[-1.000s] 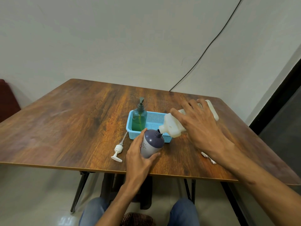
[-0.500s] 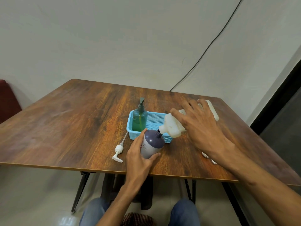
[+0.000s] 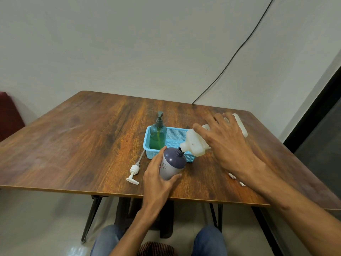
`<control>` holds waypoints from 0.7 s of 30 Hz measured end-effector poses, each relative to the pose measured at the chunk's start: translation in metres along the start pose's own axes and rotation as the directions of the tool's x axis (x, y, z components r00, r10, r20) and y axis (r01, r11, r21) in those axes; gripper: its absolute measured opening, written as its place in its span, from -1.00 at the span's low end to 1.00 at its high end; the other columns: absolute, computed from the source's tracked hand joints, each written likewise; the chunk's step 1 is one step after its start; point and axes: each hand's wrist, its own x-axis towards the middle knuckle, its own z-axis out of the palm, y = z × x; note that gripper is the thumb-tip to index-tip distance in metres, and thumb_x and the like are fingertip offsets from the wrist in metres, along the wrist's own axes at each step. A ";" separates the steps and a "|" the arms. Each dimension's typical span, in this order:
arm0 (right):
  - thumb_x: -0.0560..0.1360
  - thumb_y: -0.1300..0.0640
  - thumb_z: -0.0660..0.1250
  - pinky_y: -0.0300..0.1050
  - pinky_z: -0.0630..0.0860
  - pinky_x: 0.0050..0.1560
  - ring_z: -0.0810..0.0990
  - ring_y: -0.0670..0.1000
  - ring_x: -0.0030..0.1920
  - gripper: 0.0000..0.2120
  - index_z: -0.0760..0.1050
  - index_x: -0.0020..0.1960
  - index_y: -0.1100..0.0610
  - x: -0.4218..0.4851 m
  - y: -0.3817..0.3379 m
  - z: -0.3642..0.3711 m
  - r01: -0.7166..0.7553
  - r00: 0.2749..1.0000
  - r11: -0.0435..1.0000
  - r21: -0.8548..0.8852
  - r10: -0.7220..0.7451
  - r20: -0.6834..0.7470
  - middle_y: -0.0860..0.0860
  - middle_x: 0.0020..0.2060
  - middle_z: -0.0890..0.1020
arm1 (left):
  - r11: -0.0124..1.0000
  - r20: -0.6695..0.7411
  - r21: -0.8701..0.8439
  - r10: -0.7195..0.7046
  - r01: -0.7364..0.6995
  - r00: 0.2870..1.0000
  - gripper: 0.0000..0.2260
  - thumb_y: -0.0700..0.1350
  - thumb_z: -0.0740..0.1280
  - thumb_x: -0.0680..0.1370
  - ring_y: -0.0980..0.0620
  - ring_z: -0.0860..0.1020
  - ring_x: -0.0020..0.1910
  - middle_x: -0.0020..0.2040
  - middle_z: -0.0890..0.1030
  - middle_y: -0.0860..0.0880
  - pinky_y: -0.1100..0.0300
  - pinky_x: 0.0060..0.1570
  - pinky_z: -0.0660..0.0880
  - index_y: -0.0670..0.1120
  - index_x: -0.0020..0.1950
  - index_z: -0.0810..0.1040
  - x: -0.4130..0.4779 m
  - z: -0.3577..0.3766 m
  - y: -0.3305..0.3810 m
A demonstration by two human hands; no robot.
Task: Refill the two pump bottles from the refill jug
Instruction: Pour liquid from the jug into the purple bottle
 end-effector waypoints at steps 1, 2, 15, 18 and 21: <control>0.32 0.14 0.56 0.29 0.33 0.31 0.48 0.23 0.24 -0.33 0.39 0.37 0.02 0.000 0.000 0.001 0.001 1.000 1.000 0.003 -0.001 -0.010 0.17 0.25 0.50 | 1.000 -0.001 0.002 0.000 0.000 1.000 -0.18 -0.03 0.64 0.31 0.26 0.46 0.34 0.38 0.51 0.11 0.40 0.27 0.41 -0.03 0.51 0.37 0.000 0.000 0.000; 0.32 0.15 0.56 0.29 0.34 0.30 0.48 0.24 0.23 -0.33 0.40 0.36 0.03 0.000 0.001 0.001 0.003 1.000 1.000 0.011 -0.003 -0.023 0.17 0.25 0.50 | 1.000 -0.002 0.001 0.000 0.000 1.000 -0.18 -0.02 0.64 0.31 0.26 0.46 0.34 0.38 0.51 0.11 0.38 0.28 0.42 -0.03 0.51 0.37 0.000 0.000 0.000; 0.14 0.11 0.66 0.10 0.49 0.05 0.53 0.17 0.09 -0.17 0.44 0.36 0.05 -0.023 0.003 0.041 -0.156 0.974 0.922 0.355 0.203 -0.100 0.11 0.12 0.57 | 0.997 -0.004 -0.062 -0.051 0.050 0.999 -0.18 0.00 0.63 0.32 0.25 0.48 0.32 0.37 0.52 0.14 0.32 0.25 0.48 -0.01 0.51 0.36 0.002 0.000 0.000; 0.10 -0.08 0.69 0.05 0.58 0.01 0.57 0.09 0.09 -0.15 0.40 0.30 -0.06 -0.028 0.002 0.068 -0.247 0.941 0.678 0.693 0.339 0.004 0.00 0.11 0.58 | 0.995 -0.012 -0.073 -0.075 0.074 0.997 -0.18 0.01 0.63 0.33 0.25 0.48 0.32 0.37 0.51 0.15 0.28 0.25 0.50 0.01 0.52 0.34 0.002 0.000 -0.003; 0.10 -0.10 0.71 -0.10 0.59 -0.10 0.58 -0.04 0.01 -0.22 0.32 0.15 -0.16 -0.035 -0.005 0.086 -0.315 0.867 0.356 0.880 0.485 0.114 -0.11 0.03 0.54 | 0.992 -0.022 -0.083 -0.098 0.096 0.995 -0.17 0.00 0.64 0.32 0.23 0.49 0.32 0.37 0.51 0.15 0.26 0.24 0.52 0.03 0.52 0.34 0.000 0.001 -0.005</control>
